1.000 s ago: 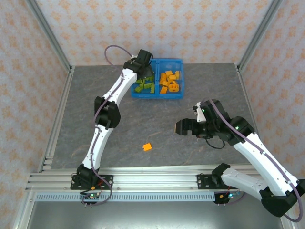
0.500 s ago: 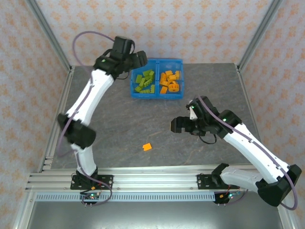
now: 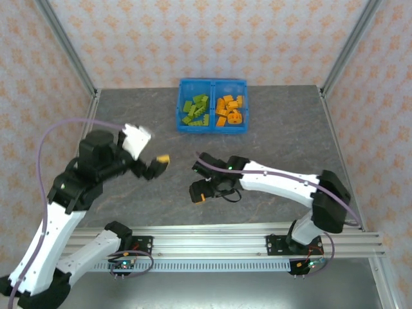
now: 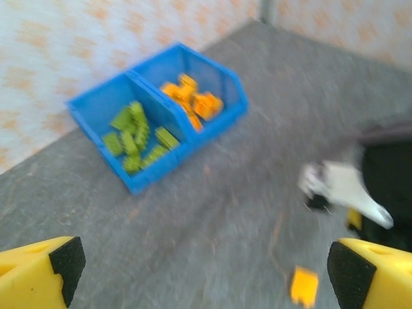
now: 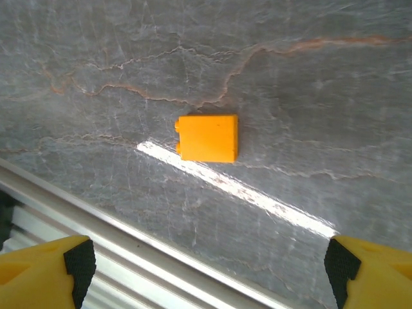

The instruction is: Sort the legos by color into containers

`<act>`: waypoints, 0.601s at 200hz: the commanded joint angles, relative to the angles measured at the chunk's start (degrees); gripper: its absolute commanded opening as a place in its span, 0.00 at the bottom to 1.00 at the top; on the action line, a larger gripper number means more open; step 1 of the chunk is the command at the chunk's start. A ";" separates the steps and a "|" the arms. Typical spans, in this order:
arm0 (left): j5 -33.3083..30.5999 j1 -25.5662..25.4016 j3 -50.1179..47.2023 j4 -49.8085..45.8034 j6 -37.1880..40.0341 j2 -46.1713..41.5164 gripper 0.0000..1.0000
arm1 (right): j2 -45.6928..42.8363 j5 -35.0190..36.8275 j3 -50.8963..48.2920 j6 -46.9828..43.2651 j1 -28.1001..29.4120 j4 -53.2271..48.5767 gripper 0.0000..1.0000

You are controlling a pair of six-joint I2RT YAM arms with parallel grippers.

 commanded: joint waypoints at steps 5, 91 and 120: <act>11.15 -0.57 -7.15 -10.99 19.10 -7.37 1.00 | 5.53 4.05 2.94 1.31 2.19 3.00 0.93; 16.55 -0.65 -15.14 -19.16 27.39 -14.08 1.00 | 20.46 8.30 6.22 2.10 3.65 6.03 0.77; 16.98 -0.66 -15.84 -17.94 27.39 -13.82 1.00 | 22.52 9.43 6.49 3.47 3.83 5.45 0.61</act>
